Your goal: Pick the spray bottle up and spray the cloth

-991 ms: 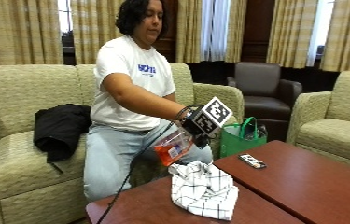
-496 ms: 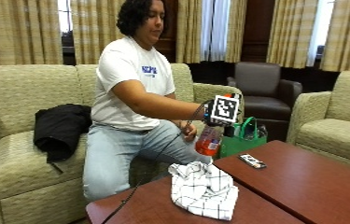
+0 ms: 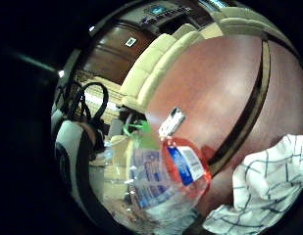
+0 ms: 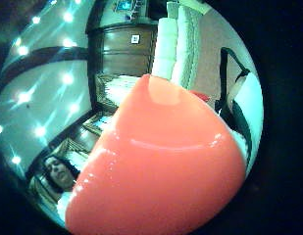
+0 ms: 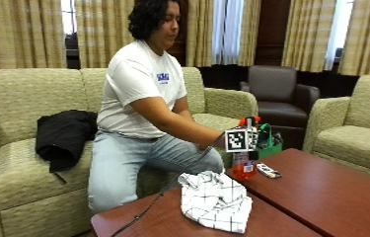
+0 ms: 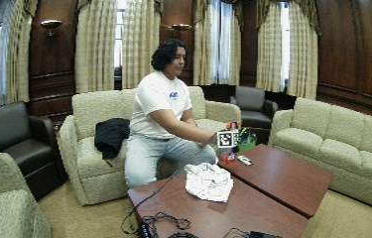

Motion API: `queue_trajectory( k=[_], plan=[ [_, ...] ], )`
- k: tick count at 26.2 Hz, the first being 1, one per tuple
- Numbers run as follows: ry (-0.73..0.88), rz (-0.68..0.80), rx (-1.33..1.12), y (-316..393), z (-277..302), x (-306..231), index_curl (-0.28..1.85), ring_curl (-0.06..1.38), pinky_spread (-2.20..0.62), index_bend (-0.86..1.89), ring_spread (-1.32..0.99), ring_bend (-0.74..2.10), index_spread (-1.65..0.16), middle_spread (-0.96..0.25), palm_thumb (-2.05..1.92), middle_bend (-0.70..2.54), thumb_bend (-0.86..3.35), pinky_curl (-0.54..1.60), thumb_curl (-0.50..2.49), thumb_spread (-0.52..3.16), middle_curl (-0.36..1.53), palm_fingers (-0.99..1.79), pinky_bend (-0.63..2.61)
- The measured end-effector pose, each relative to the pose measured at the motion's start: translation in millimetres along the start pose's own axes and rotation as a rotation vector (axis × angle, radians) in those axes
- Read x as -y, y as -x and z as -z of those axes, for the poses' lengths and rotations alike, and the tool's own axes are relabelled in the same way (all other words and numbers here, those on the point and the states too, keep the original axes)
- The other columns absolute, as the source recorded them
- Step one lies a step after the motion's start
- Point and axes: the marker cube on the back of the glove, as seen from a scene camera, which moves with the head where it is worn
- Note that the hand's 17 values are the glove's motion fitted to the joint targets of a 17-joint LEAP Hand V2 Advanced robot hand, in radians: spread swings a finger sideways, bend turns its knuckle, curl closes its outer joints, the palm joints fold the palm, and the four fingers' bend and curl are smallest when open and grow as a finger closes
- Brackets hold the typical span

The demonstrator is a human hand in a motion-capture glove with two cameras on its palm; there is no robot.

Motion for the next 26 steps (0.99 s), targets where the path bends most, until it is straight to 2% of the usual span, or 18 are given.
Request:
queue_trajectory(
  k=[4,12,20,22,26],
  plan=[
    [-0.089,0.001,-0.021,-19,-15,4,0.6,0.47,-0.24,0.32,-0.17,0.63,-0.25,-0.15,0.93,0.6,-0.03,0.4,0.83,0.29,0.53,1.36,0.45],
    [-0.041,-0.018,-0.056,-22,-37,-1,0.61,0.47,-0.26,0.32,-0.18,0.63,-0.26,-0.15,0.92,0.6,-0.03,0.4,0.83,0.29,0.53,1.36,0.45],
    [-0.088,-0.019,-0.074,-23,-35,3,0.61,0.47,-0.27,0.31,-0.19,0.63,-0.26,-0.15,0.91,0.6,-0.03,0.4,0.84,0.31,0.53,1.36,0.46],
    [-0.041,-0.022,-0.068,-22,-36,-3,0.61,0.48,-0.27,0.3,-0.19,0.64,-0.26,-0.16,0.91,0.6,-0.03,0.41,0.84,0.31,0.53,1.36,0.47],
    [0.162,-0.043,-0.045,-20,-38,-28,0.61,0.48,-0.27,0.29,-0.2,0.64,-0.27,-0.16,0.91,0.6,-0.03,0.41,0.84,0.32,0.53,1.36,0.48]
  ],
)
